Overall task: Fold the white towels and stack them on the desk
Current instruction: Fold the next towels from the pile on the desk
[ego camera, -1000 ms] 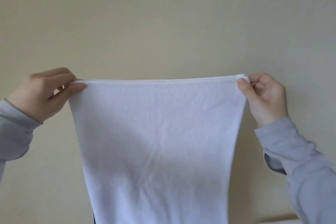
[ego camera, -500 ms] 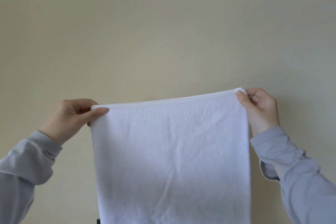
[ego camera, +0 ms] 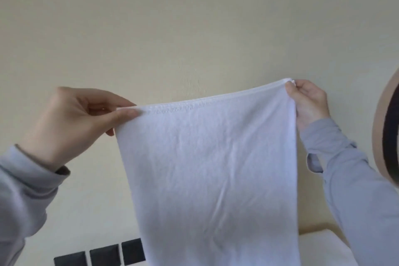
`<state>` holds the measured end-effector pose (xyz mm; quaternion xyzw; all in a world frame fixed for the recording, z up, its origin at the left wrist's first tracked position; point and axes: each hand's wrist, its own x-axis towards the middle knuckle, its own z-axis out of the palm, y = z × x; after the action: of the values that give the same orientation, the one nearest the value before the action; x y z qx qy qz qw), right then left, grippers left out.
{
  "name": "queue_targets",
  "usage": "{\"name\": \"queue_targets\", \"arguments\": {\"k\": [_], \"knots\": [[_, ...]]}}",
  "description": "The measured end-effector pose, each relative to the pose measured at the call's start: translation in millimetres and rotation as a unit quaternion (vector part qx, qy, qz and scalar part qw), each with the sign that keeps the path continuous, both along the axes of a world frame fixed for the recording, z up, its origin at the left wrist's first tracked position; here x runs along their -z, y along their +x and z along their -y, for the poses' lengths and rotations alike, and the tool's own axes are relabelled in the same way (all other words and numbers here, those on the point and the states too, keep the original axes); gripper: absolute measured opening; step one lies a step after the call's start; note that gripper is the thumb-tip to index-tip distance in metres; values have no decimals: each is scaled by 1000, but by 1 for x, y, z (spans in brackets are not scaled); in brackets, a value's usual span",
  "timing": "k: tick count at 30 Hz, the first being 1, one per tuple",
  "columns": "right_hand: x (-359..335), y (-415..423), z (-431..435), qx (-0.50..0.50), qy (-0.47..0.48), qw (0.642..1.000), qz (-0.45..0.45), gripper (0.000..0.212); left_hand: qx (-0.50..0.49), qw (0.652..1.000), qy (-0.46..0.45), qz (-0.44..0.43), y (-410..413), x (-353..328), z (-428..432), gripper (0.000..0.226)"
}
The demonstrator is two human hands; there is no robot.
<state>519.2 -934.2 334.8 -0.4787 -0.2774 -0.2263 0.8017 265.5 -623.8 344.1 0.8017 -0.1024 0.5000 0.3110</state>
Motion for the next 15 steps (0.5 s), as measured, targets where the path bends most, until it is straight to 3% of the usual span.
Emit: {"name": "queue_targets", "arguments": {"k": [5, 9, 12, 15], "knots": [[-25, 4, 17, -19, -54, 998, 27, 14, 12, 999, -40, -10, -10, 21, 47, 11], [-32, 7, -10, -30, -128, 990, 51, 12, 13, 994, -104, -29, -24, 59, 46, 25], [-8, 12, -62, -52, -205, 976, 50, 13, -24, 983, -164, -84, -39, 111, 24, 28], [55, 19, -129, -96, -271, 957, 38, 13, -78, 950, -258, -155, -61, 187, -4, 14]]}}
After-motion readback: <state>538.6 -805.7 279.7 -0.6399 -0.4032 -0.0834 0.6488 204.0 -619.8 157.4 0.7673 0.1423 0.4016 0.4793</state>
